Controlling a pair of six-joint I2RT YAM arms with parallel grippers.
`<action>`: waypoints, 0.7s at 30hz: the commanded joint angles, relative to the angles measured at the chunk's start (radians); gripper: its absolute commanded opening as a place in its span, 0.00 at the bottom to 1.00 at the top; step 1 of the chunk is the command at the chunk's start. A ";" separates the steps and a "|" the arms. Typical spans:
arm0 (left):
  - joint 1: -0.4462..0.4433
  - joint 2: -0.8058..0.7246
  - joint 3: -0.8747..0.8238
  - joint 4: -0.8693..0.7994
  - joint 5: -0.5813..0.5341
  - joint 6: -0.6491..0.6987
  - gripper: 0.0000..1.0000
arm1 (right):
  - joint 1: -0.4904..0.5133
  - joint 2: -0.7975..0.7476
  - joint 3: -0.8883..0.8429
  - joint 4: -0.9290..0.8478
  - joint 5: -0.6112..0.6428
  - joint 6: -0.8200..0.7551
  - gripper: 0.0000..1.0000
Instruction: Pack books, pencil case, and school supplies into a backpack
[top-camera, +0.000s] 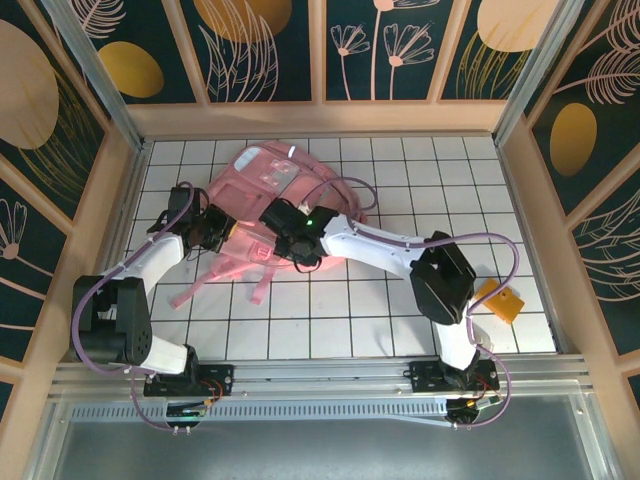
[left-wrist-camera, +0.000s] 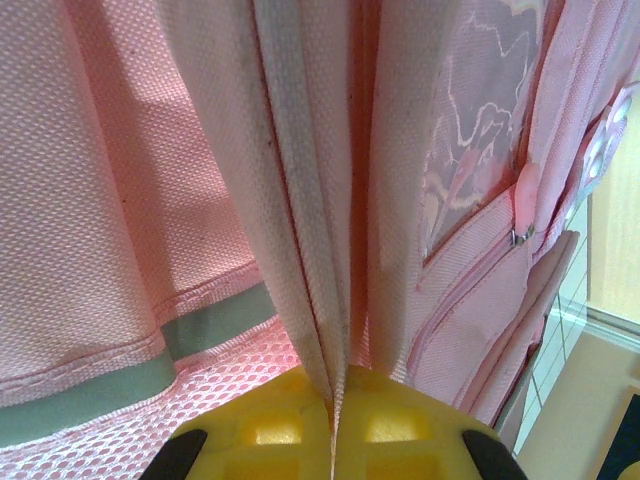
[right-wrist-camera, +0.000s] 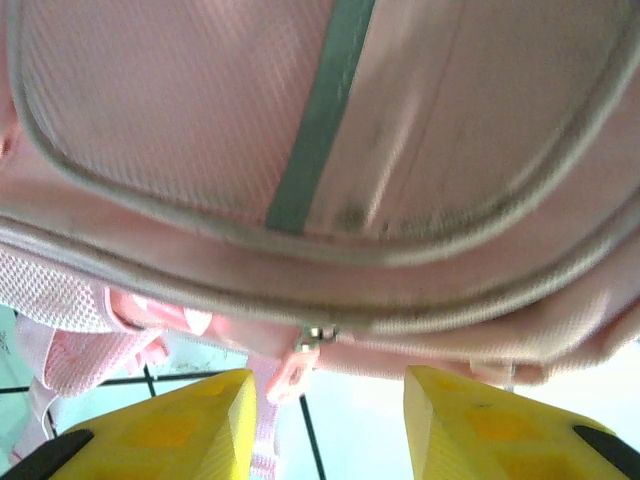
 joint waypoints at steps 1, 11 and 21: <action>0.012 0.005 0.005 0.007 -0.009 -0.037 0.00 | 0.002 0.062 0.085 -0.103 0.039 0.113 0.43; 0.011 0.019 0.017 0.019 0.005 -0.043 0.00 | 0.016 0.232 0.237 -0.185 0.019 0.123 0.37; 0.011 0.015 0.003 0.033 0.006 -0.036 0.00 | 0.009 0.303 0.346 -0.253 0.049 0.118 0.11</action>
